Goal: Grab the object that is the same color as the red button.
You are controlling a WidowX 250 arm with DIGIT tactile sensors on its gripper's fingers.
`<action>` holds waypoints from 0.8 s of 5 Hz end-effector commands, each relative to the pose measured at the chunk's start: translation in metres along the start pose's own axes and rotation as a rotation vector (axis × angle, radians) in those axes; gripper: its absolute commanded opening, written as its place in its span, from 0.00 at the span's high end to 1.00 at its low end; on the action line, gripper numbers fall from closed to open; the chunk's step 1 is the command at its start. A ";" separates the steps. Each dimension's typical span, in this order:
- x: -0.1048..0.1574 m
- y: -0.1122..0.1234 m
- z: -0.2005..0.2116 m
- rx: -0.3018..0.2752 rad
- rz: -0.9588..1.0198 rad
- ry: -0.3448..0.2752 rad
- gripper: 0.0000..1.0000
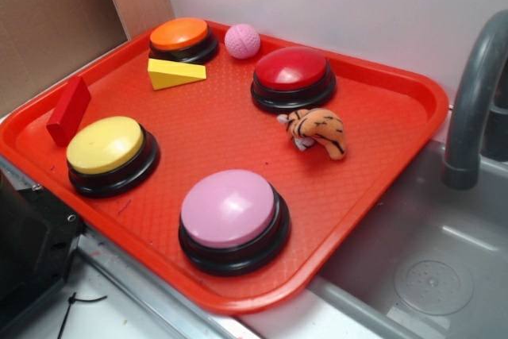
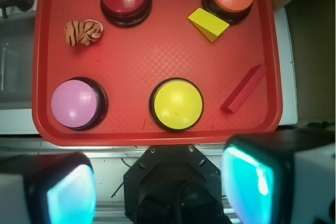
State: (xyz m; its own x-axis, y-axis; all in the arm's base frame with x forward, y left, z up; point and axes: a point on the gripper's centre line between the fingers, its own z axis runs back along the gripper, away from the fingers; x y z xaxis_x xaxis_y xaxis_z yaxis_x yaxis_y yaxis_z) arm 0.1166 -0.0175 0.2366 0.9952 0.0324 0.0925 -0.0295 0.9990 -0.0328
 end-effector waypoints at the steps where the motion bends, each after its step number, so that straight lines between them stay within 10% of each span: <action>1: 0.000 0.000 0.000 0.000 0.000 0.000 0.00; 4: -0.002 0.053 -0.057 0.018 0.363 -0.048 0.00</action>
State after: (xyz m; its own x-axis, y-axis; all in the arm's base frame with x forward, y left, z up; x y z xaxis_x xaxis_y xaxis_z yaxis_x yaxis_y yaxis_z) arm 0.1168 0.0344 0.1738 0.9107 0.3984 0.1086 -0.3959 0.9172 -0.0451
